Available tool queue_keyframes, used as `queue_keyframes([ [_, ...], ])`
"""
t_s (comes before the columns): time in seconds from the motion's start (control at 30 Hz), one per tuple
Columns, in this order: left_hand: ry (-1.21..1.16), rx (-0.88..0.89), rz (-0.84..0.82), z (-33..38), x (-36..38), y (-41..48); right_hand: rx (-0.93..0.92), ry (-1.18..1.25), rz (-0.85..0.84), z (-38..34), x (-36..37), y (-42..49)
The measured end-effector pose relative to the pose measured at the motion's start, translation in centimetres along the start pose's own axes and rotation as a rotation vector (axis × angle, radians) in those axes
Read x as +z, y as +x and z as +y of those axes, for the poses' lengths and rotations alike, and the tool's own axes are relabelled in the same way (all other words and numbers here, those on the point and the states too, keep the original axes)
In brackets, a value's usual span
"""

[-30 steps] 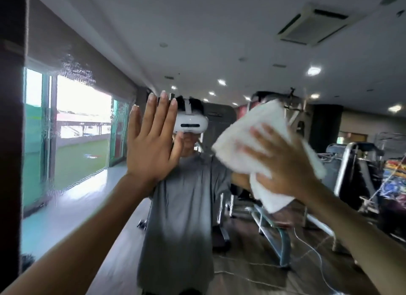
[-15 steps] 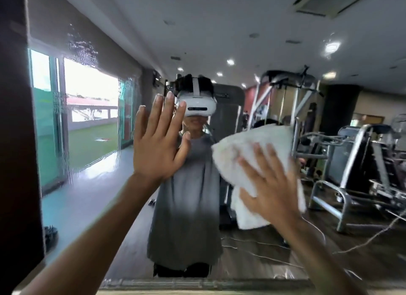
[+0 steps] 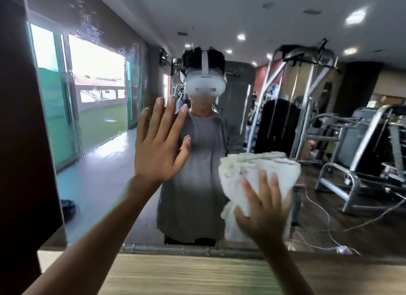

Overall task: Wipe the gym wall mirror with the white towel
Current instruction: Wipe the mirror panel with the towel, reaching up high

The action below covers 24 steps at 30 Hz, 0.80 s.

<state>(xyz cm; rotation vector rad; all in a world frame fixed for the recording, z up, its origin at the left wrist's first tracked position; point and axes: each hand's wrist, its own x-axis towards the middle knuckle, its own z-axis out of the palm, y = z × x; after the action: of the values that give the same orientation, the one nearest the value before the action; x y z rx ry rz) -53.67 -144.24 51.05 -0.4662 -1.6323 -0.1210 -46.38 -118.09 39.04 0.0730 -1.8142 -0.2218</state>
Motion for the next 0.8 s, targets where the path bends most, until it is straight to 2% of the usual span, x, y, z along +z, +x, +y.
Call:
queue_keyframes([
  [0.07, -0.009, -0.034, 0.010, 0.4, -0.1, -0.4, 0.147, 0.037, 0.020, 2.1, -0.1, 0.5],
  [0.17, -0.021, -0.133, 0.020, 1.9, 0.2, -3.4, 0.488, 0.110, 0.120, 1.3, -0.8, 5.6],
  [0.23, -0.019, -0.166, 0.007, 3.1, 0.6, -6.7, 0.570, 0.137, 0.162, -0.9, -0.7, 7.4],
  [0.3, -0.011, -0.154, -0.009, 3.3, 0.9, -8.7, 0.476, 0.131, 0.150, -3.4, -0.1, 6.2],
  [0.4, -0.017, -0.148, -0.002, 2.8, 1.2, -8.8, 0.145, 0.088, 0.018, -5.2, 0.8, -0.5],
  [0.47, -0.016, -0.132, 0.003, 2.8, 1.1, -8.8, -0.067, 0.043, -0.063, -3.3, 1.3, -5.1],
  [0.5, -0.017, -0.129, 0.001, 2.9, 1.0, -8.8, -0.111, 0.038, -0.070, -1.6, 1.4, -6.4],
  [0.57, -0.018, -0.135, -0.003, 2.9, 1.0, -8.9, -0.041, 0.051, -0.066, 1.4, 1.5, -6.9],
  [0.7, -0.011, -0.139, -0.005, 2.9, 1.0, -8.8, 0.362, 0.064, 0.038, -0.7, 1.2, -3.2],
  [0.73, -0.014, -0.138, -0.007, 3.0, 1.0, -8.9, 0.375, 0.082, 0.050, -2.6, 1.4, -3.1],
  [0.8, -0.008, -0.141, -0.008, 3.0, 1.0, -8.9, 0.253, 0.091, 0.017, -6.4, 1.9, -4.5],
])
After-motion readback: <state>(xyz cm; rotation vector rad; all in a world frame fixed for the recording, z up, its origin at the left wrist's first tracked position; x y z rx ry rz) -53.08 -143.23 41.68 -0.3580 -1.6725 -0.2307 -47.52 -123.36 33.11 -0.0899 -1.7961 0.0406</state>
